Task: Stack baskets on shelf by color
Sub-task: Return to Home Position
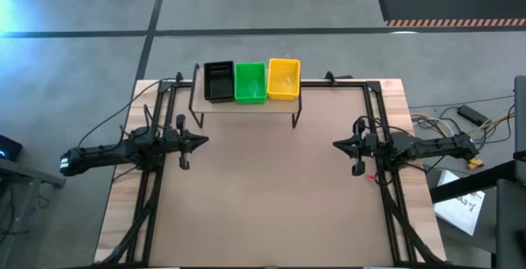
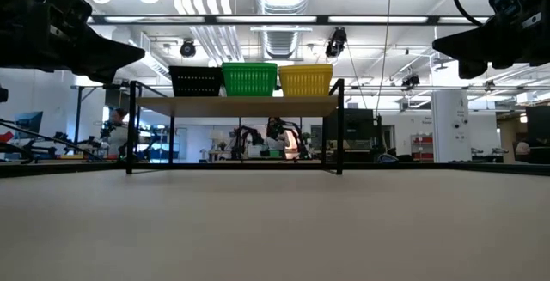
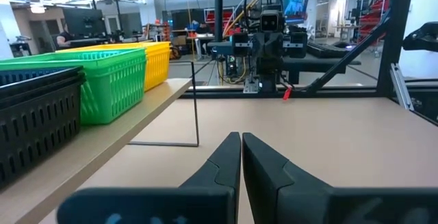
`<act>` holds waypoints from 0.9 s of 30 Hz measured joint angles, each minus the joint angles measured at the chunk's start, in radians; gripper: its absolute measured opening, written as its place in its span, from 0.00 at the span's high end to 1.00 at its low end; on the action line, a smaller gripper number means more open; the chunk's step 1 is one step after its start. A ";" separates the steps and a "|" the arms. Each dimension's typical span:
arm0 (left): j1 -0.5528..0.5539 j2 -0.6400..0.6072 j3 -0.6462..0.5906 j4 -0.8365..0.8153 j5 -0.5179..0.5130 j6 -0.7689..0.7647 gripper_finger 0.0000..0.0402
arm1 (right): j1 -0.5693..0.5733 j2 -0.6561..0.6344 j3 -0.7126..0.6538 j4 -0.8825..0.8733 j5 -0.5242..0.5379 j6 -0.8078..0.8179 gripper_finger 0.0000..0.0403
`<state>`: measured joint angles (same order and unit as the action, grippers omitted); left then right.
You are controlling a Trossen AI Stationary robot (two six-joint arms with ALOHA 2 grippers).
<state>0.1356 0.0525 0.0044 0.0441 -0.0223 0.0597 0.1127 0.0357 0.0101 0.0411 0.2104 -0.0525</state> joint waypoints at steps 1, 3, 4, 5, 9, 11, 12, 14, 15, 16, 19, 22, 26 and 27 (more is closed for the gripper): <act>0.000 0.001 0.000 0.000 0.000 0.000 1.00 | 0.000 0.000 0.000 0.000 0.000 0.000 0.98; 0.000 0.004 0.000 0.000 0.000 0.000 1.00 | 0.000 0.000 0.000 0.000 0.000 0.000 0.98; 0.000 0.005 0.000 0.000 0.000 0.000 1.00 | 0.000 0.000 0.000 0.000 0.000 0.000 0.98; 0.000 0.006 0.000 -0.001 0.000 0.000 1.00 | 0.000 0.000 0.000 0.000 0.000 0.000 0.98; 0.000 0.011 0.000 -0.001 -0.003 0.000 1.00 | 0.000 0.000 0.000 0.000 0.000 0.000 0.98; 0.000 0.011 0.000 0.000 -0.004 0.000 1.00 | 0.000 0.000 0.000 0.000 0.000 0.000 0.98; 0.000 0.011 0.000 0.000 -0.004 0.000 1.00 | 0.000 0.000 0.000 0.000 0.000 0.000 0.98; 0.000 0.010 0.000 0.000 -0.004 0.000 1.00 | 0.000 0.000 0.000 0.000 0.000 0.000 0.98; 0.000 0.011 0.000 0.001 -0.004 0.000 1.00 | 0.000 0.000 0.000 0.000 0.000 0.000 0.98; 0.000 0.011 0.000 -0.001 -0.003 0.000 1.00 | 0.000 0.000 0.000 0.000 0.000 0.000 0.98; 0.000 0.010 0.000 0.000 -0.003 0.000 1.00 | 0.000 0.000 0.000 0.000 0.000 0.000 0.98; 0.000 0.011 0.000 0.000 -0.003 0.000 1.00 | 0.000 0.000 0.000 0.001 0.000 0.000 0.98; 0.000 0.010 0.000 0.000 -0.003 0.000 1.00 | 0.000 0.000 0.000 0.001 0.000 0.000 0.98; 0.000 0.010 0.000 0.000 -0.003 0.000 1.00 | 0.000 0.000 0.000 0.001 0.000 0.000 0.98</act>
<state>0.1356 0.0628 0.0044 0.0438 -0.0254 0.0597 0.1127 0.0357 0.0101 0.0418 0.2104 -0.0525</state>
